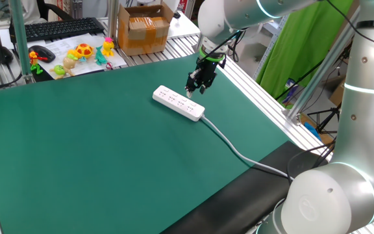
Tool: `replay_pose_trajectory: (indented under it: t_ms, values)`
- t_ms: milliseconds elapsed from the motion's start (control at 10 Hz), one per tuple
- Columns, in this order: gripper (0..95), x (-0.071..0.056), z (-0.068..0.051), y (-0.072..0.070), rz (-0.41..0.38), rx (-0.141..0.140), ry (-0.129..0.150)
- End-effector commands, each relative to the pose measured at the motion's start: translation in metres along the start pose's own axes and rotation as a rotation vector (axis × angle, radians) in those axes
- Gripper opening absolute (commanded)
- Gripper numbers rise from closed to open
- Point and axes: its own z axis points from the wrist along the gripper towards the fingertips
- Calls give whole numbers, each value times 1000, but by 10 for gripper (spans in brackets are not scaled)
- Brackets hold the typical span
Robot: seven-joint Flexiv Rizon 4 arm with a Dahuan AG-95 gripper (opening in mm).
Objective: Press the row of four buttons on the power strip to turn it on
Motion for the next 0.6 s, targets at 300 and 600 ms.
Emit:
replay_pose_trajectory:
  t_ms: [300, 600]
  values:
    - [760, 4, 4, -11, -22, 1, -2]
    - [760, 5, 8, -17, -26, 1, -3]
